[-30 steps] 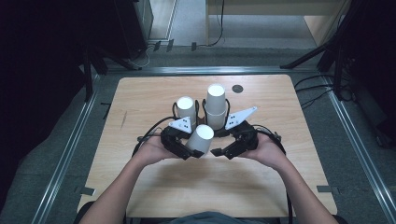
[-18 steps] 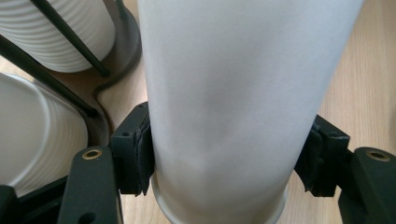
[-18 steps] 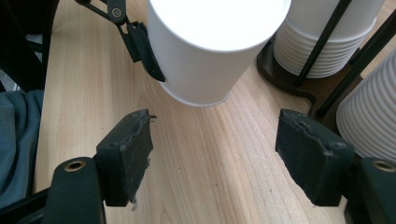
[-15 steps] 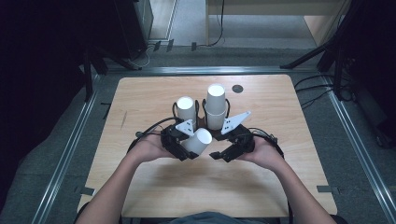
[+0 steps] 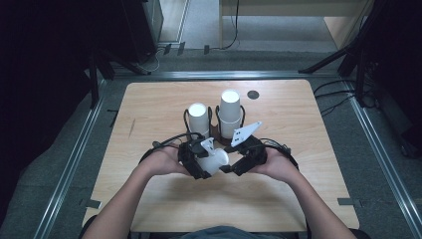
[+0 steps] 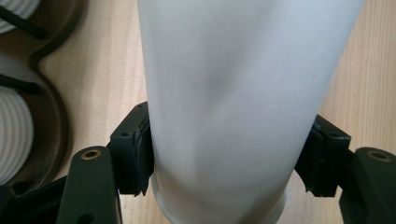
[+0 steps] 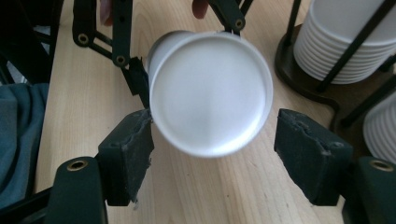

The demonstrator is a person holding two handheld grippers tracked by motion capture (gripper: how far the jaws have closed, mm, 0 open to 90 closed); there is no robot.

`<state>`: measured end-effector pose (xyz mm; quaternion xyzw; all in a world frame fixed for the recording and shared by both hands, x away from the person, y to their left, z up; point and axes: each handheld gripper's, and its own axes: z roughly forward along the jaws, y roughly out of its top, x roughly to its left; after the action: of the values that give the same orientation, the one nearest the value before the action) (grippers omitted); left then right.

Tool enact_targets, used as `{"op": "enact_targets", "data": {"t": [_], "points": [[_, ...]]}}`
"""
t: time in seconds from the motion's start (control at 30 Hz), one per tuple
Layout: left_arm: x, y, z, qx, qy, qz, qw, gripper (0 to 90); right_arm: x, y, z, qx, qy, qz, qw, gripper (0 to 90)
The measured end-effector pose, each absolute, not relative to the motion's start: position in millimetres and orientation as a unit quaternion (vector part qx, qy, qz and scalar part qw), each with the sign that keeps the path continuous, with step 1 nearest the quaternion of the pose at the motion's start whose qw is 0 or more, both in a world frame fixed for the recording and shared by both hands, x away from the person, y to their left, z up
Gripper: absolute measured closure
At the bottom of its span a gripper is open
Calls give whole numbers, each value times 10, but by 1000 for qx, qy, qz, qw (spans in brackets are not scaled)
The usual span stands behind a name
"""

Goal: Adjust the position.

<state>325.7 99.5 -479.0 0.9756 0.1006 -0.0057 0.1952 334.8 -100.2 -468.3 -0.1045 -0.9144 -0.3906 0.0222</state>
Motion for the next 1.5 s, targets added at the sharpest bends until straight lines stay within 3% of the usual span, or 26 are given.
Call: {"op": "enact_targets", "data": {"t": [0.57, 0.7, 0.83, 1.23, 1.5], "points": [[3200, 928, -4828, 978, 68, -6, 198, 274, 3300, -852, -4730, -85, -921, -377, 57, 348], [3206, 966, -4799, 970, 80, 4, 229, 112, 3315, -899, -4688, -85, -918, -386, 46, 347], [3233, 1032, -4774, 961, 100, 13, 259, 37, 3332, -970, -4642, -96, -913, -394, 42, 345], [3258, 1221, -4733, 925, 129, -4, 357, 39, 3366, -1131, -4561, -114, -902, -414, 35, 342], [3227, 1200, -4783, 912, 139, 0, 386, 55, 3358, -1157, -4516, -116, -894, -431, 38, 342]]}}
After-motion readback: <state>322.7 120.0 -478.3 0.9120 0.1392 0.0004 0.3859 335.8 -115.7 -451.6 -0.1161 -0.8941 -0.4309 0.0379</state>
